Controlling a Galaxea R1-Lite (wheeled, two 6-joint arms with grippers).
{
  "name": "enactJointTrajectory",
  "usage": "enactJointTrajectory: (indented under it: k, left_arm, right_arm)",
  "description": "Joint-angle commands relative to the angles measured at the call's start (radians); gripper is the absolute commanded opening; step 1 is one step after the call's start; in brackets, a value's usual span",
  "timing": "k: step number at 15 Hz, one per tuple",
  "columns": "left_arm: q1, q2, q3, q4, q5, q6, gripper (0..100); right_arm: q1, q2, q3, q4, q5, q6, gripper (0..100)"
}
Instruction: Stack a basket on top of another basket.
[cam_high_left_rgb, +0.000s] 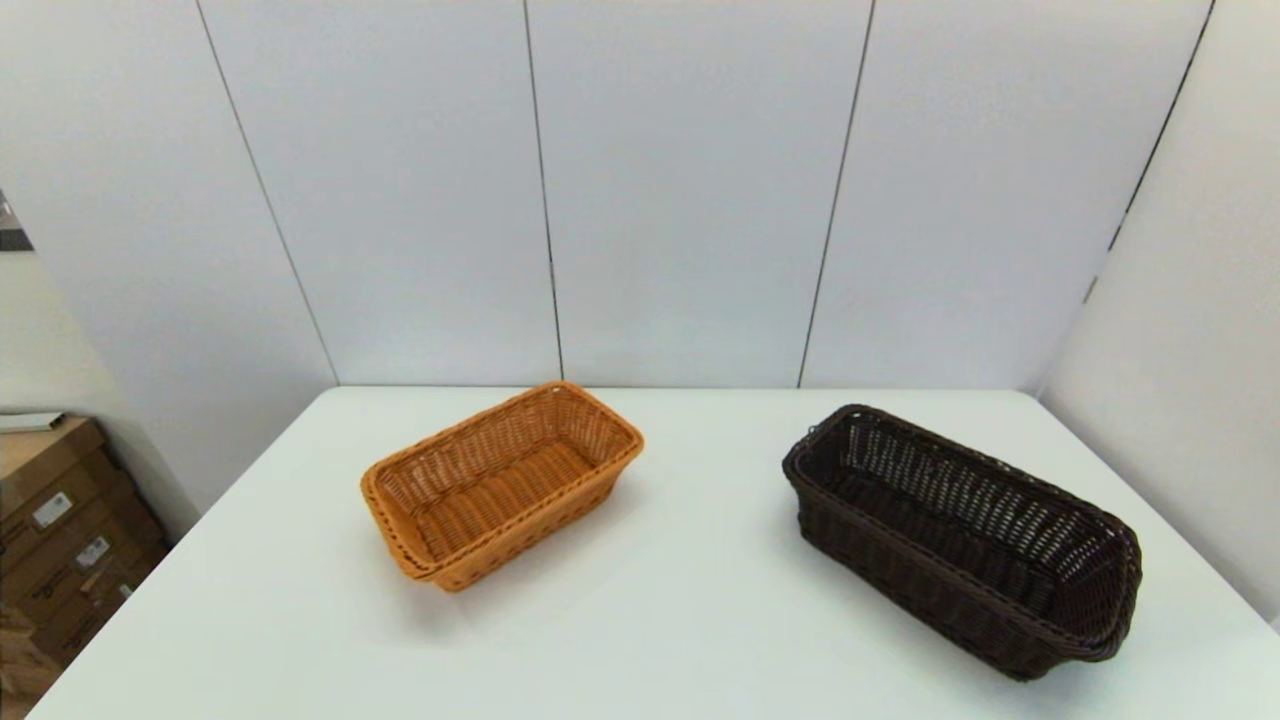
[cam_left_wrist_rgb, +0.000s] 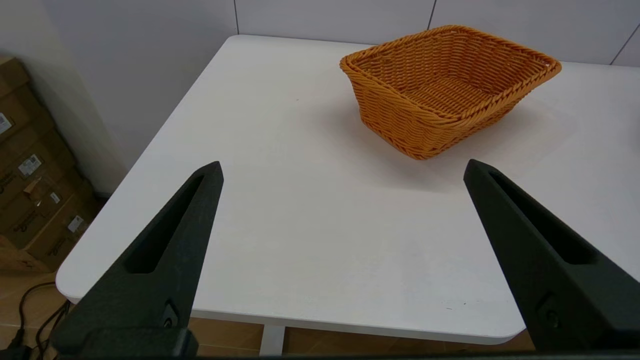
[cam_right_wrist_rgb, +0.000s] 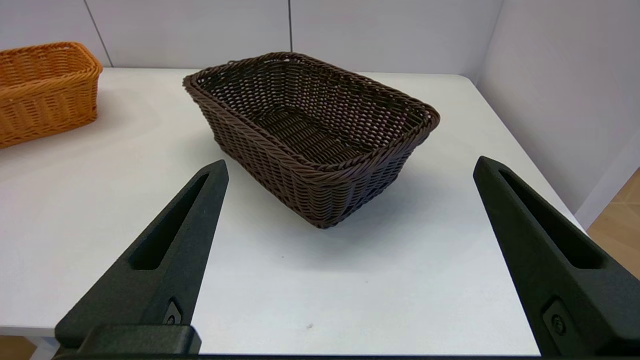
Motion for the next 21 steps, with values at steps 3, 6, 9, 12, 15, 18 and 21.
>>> enactJointTrajectory:
  k: [3,6,9,12,15,18,21]
  left_arm:
    - [0.000,-0.002,0.000,0.001,0.001,-0.001,100]
    - [0.000,-0.002,0.000,0.001,0.001,-0.001,100]
    - [-0.003,-0.002,-0.003,0.010,-0.002,0.017,100]
    - [-0.003,0.026,-0.063,0.147,-0.020,0.036,100]
    - [-0.004,0.176,-0.211,0.245,-0.046,0.034,100]
    - [0.000,0.533,-0.481,0.296,-0.043,0.022,100]
    - [0.005,0.926,-0.777,0.391,-0.042,-0.052,100]
  right_arm:
    - [0.000,0.000,0.000,0.000,0.001,-0.001,100]
    - [0.000,0.000,0.000,0.000,0.001,0.001,100]
    - [0.000,0.000,0.000,0.000,0.001,-0.001,100]
    - [0.000,0.000,0.000,0.000,0.001,-0.001,100]
    - [0.000,0.000,0.000,0.000,0.001,-0.001,100]
    - [0.000,0.000,0.000,0.000,0.001,-0.001,100]
    - [0.000,0.000,0.001,0.000,0.001,-0.001,100]
